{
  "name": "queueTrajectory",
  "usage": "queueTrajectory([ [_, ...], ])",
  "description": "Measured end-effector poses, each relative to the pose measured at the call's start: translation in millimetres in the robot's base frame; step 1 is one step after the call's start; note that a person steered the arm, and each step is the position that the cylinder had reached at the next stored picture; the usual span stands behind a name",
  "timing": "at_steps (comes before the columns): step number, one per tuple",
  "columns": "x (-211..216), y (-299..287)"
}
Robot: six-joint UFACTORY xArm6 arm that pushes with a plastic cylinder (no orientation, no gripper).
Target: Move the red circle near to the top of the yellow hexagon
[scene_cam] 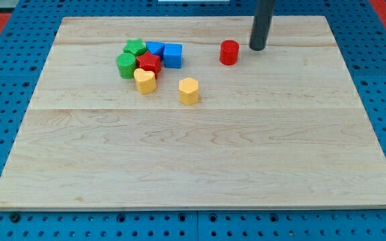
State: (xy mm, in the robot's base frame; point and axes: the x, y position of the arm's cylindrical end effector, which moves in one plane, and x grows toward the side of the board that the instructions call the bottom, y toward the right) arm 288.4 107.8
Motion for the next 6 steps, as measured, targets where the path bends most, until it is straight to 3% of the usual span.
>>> queueTrajectory([
  [1, 19.7, -50.7],
  [2, 15.8, -64.3],
  [3, -3.0, -68.5],
  [5, 37.1, -80.7],
  [6, 44.6, -58.1],
])
